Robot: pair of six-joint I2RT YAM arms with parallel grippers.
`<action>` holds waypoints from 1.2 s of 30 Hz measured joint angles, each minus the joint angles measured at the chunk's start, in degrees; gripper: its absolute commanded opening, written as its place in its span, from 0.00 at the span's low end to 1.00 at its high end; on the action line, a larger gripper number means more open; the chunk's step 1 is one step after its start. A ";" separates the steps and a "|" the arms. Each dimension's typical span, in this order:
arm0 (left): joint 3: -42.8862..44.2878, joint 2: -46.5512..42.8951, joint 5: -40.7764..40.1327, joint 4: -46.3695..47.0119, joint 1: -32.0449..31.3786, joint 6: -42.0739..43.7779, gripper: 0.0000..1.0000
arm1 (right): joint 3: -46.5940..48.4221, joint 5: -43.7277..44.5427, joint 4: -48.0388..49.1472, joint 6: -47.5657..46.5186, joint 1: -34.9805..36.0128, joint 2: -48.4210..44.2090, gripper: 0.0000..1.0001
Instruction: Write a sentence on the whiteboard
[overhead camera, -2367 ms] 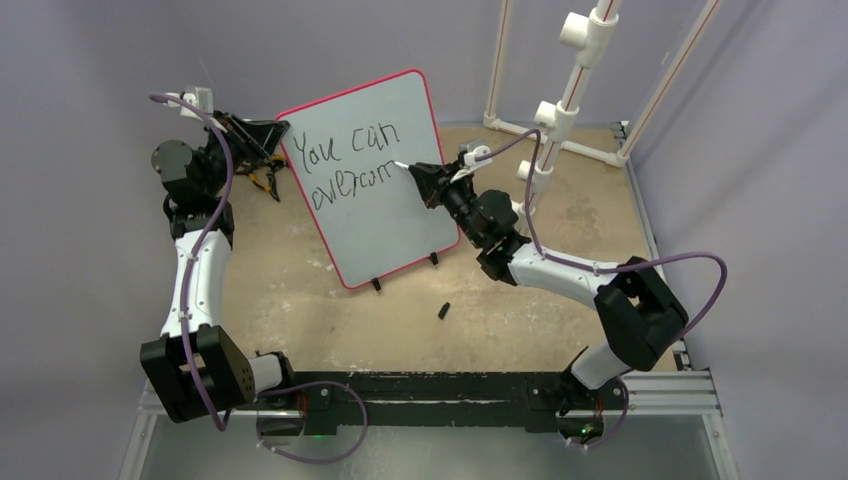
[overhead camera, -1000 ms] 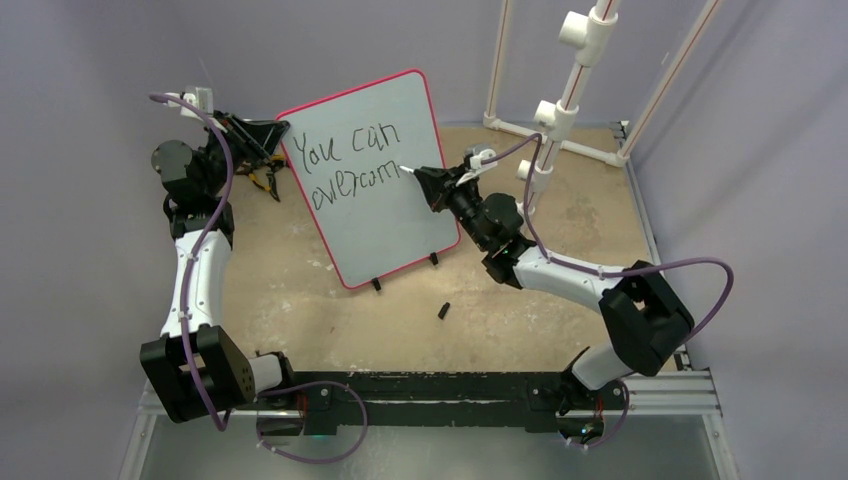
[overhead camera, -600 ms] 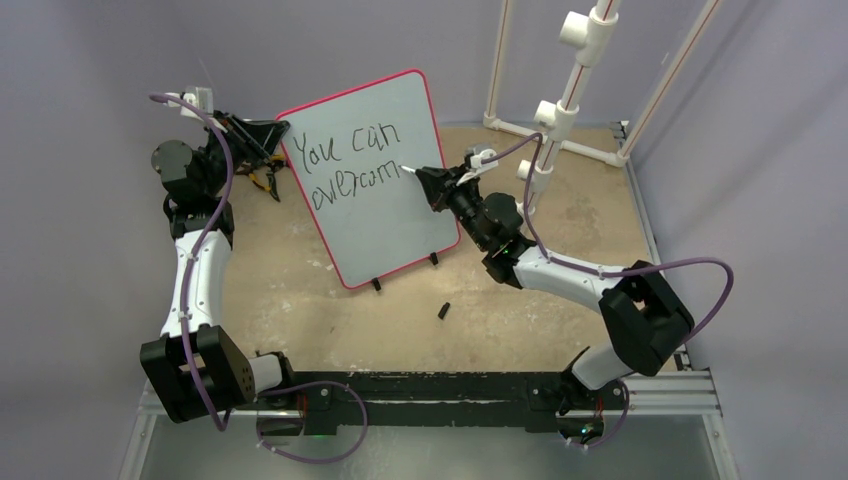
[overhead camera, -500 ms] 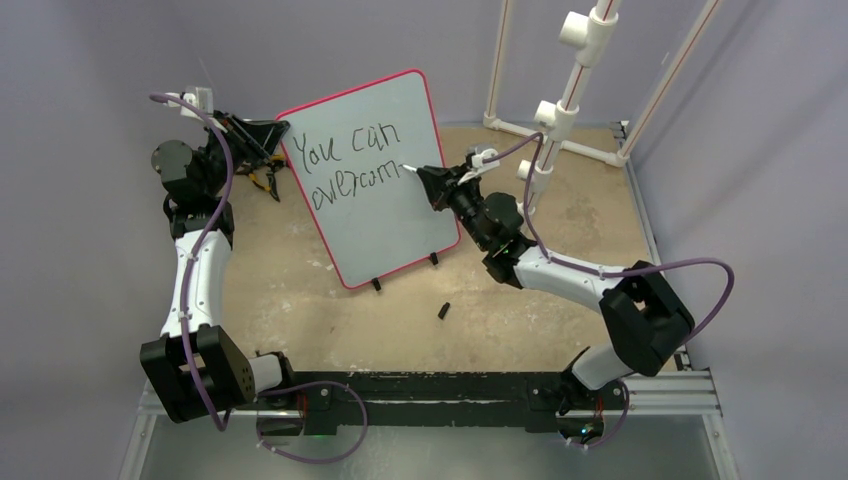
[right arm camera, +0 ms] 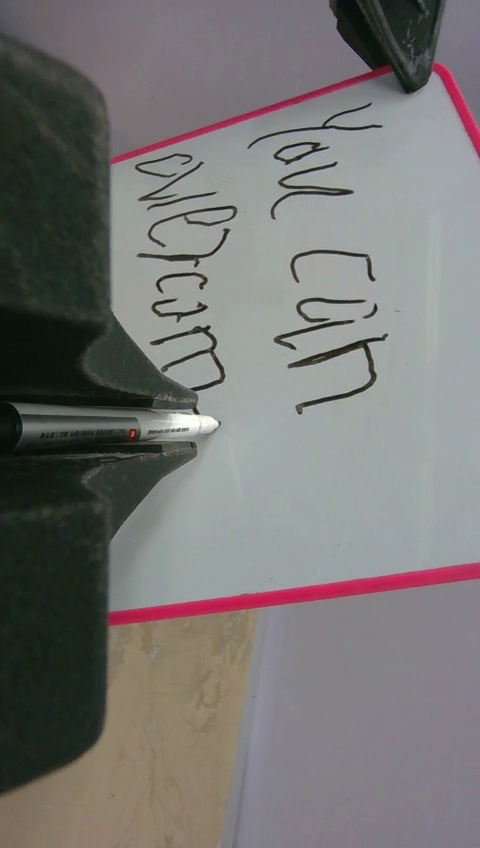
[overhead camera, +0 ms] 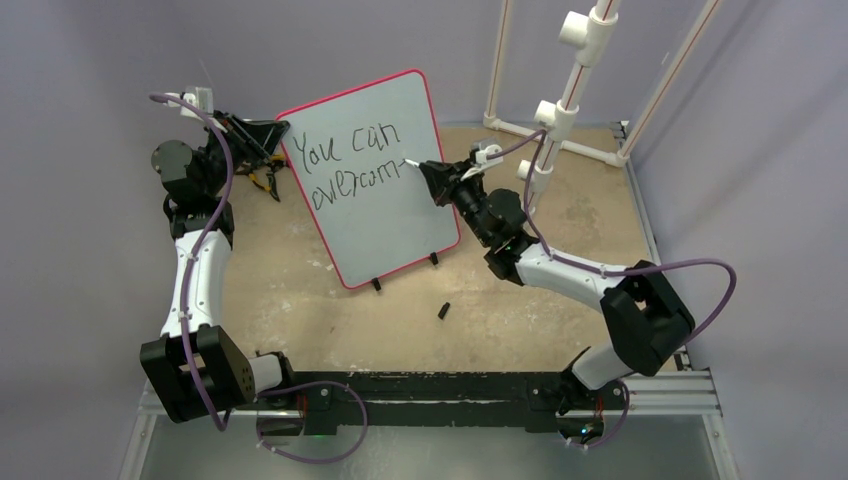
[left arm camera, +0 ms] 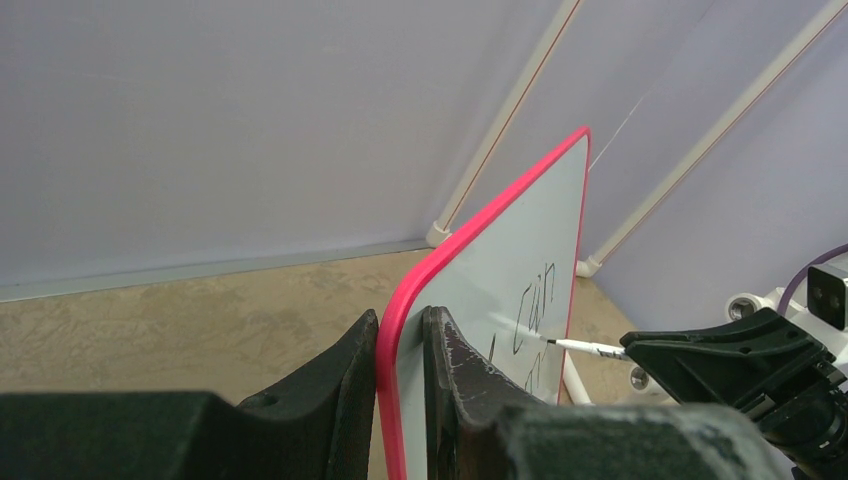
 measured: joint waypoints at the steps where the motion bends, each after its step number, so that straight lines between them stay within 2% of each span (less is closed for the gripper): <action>1: 0.00 0.00 0.00 0.00 0.00 0.00 0.16 | 0.42 -0.61 0.00 -0.04 -0.13 0.15 0.00; 15: 0.00 0.00 -0.04 -0.02 0.00 0.00 0.17 | 1.81 -3.89 0.46 -0.44 -0.52 1.51 0.00; 36: 0.00 0.00 0.04 0.00 0.00 0.00 0.17 | -3.61 -4.00 0.79 0.00 -0.52 -0.55 0.00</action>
